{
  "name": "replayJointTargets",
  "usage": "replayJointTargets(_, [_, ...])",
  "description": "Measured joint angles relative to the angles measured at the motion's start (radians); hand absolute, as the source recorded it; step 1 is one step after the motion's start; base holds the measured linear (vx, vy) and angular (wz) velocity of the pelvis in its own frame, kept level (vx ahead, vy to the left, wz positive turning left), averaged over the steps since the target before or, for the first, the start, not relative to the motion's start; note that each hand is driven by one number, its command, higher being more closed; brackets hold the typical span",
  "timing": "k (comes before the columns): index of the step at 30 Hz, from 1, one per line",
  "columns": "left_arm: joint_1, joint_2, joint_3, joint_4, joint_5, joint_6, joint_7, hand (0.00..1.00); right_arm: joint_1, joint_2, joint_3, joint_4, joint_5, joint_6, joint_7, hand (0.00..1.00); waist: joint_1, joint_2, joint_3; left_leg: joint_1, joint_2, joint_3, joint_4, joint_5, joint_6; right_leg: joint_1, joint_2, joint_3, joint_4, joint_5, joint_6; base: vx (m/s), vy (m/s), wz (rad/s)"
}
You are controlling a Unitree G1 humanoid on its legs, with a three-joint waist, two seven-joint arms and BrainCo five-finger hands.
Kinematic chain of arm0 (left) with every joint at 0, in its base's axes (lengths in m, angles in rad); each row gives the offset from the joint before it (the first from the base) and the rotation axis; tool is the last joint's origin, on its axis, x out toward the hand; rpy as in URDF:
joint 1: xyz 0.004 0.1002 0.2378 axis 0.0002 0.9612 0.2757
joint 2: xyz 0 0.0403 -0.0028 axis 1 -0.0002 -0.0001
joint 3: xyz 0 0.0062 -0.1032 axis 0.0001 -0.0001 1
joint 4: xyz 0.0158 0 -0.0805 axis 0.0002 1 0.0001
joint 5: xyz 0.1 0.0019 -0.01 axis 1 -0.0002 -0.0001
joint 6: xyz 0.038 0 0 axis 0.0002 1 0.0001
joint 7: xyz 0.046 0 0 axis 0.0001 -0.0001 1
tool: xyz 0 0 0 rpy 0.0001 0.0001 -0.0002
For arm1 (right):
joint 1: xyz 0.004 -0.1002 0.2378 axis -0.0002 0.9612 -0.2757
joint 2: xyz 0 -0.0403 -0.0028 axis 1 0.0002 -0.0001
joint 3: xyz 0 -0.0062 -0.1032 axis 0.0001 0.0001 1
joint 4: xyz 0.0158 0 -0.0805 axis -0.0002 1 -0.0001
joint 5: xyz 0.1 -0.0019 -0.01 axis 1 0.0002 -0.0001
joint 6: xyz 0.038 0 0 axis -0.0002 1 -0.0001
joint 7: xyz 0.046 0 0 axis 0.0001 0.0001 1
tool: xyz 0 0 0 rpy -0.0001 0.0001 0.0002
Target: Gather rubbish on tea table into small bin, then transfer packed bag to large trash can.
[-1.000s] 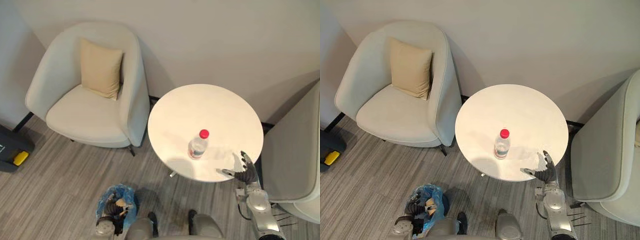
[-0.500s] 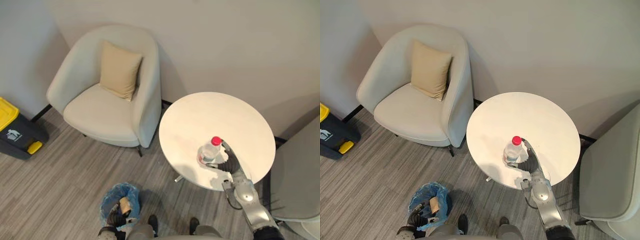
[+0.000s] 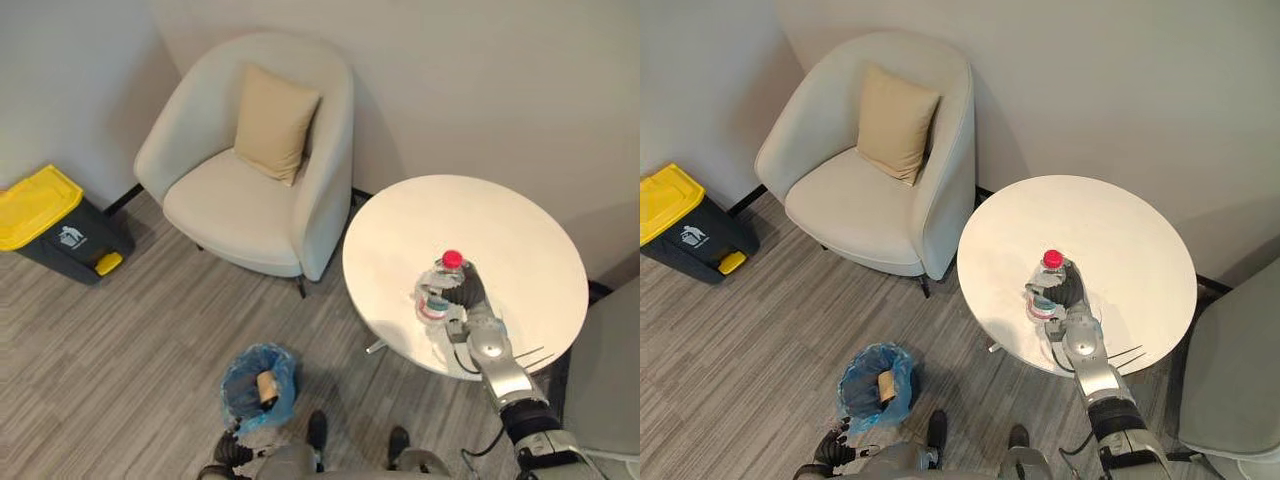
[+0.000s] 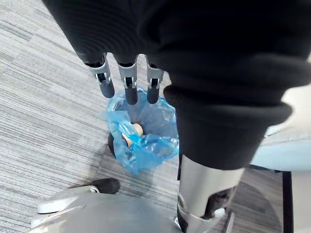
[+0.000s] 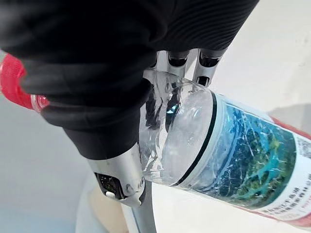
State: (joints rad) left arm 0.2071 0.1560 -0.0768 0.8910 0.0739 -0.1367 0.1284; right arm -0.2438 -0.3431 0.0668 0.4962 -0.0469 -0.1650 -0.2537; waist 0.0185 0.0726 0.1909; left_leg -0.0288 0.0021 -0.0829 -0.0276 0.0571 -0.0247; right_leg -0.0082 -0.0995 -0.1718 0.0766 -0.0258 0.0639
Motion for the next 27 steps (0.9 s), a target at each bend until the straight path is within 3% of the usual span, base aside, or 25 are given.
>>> replayJointTargets(7, [0.009, 0.0, 0.002, -0.034, -0.004, 0.001, -0.001, 0.0, 0.013, -0.012, -0.033, -0.03, 0.048, 0.0, -0.002, 1.0, -0.001, 0.004, 0.005, -0.008, -0.003, -0.01, 0.0, 0.003, 0.004, 0.001, -0.004, -0.015, -0.005, -0.006, 0.006, 0.04, -0.01, 0.06])
replayJointTargets(13, [0.009, -0.012, 0.009, -0.062, -0.003, 0.002, -0.001, 0.0, 0.163, 0.019, -0.066, -0.268, 0.037, -0.007, 0.023, 1.0, -0.002, 0.002, 0.005, 0.023, -0.004, -0.022, 0.001, -0.004, 0.006, 0.032, -0.005, -0.024, 0.009, -0.028, 0.006, 0.0, -0.013, 0.07])
replayJointTargets(17, [0.007, -0.02, 0.011, -0.062, -0.002, 0.002, 0.001, 0.0, 0.296, 0.094, -0.047, -0.415, 0.005, -0.019, 0.047, 1.0, -0.007, -0.01, 0.003, 0.039, -0.005, -0.055, 0.008, -0.005, 0.005, 0.043, -0.011, -0.058, 0.061, -0.067, 0.003, -0.04, -0.029, 0.26])
replayJointTargets(21, [-0.002, -0.025, 0.046, -0.056, -0.002, 0.006, 0.007, 0.0, 0.399, 0.138, 0.032, -0.508, -0.011, -0.026, 0.073, 1.0, -0.004, -0.024, -0.006, -0.034, -0.022, -0.151, 0.044, 0.011, -0.016, 0.03, -0.021, -0.164, 0.107, -0.101, -0.009, -0.08, -0.052, 0.8])
replayJointTargets(23, [-0.006, -0.026, 0.047, -0.057, -0.002, 0.01, 0.011, 0.0, 0.413, 0.143, 0.061, -0.523, -0.046, -0.026, 0.081, 1.0, 0.0, -0.023, -0.006, -0.08, -0.027, -0.151, 0.041, 0.057, -0.031, 0.016, -0.036, -0.247, 0.141, -0.122, -0.019, -0.08, -0.045, 1.28])
replayJointTargets(24, [-0.006, -0.029, 0.044, -0.06, -0.002, 0.012, 0.016, 0.0, 0.415, 0.142, 0.07, -0.523, -0.057, -0.026, 0.08, 1.0, 0.0, -0.017, -0.009, -0.098, -0.026, -0.097, 0.038, 0.074, -0.022, 0.014, -0.039, -0.296, 0.149, -0.126, -0.025, -0.1, -0.001, 1.17])
replayJointTargets(25, [-0.01, -0.037, 0.043, -0.058, -0.002, 0.016, 0.028, 0.0, 0.415, 0.149, 0.075, -0.521, -0.094, -0.022, 0.078, 1.0, 0.008, -0.011, -0.012, -0.118, 0.005, 0.025, 0.02, 0.022, 0.058, 0.017, -0.038, -0.357, 0.149, -0.122, -0.031, -0.14, -0.032, 1.25])
replayJointTargets(27, [-0.023, -0.028, 0.047, -0.051, -0.002, 0.019, 0.03, 0.0, 0.41, 0.17, 0.077, -0.528, -0.133, -0.025, 0.067, 1.0, 0.01, -0.034, -0.023, -0.149, 0.027, 0.254, 0.045, -0.08, 0.168, 0.023, -0.082, -0.43, 0.108, -0.107, -0.031, -0.12, 0.022, 1.39])
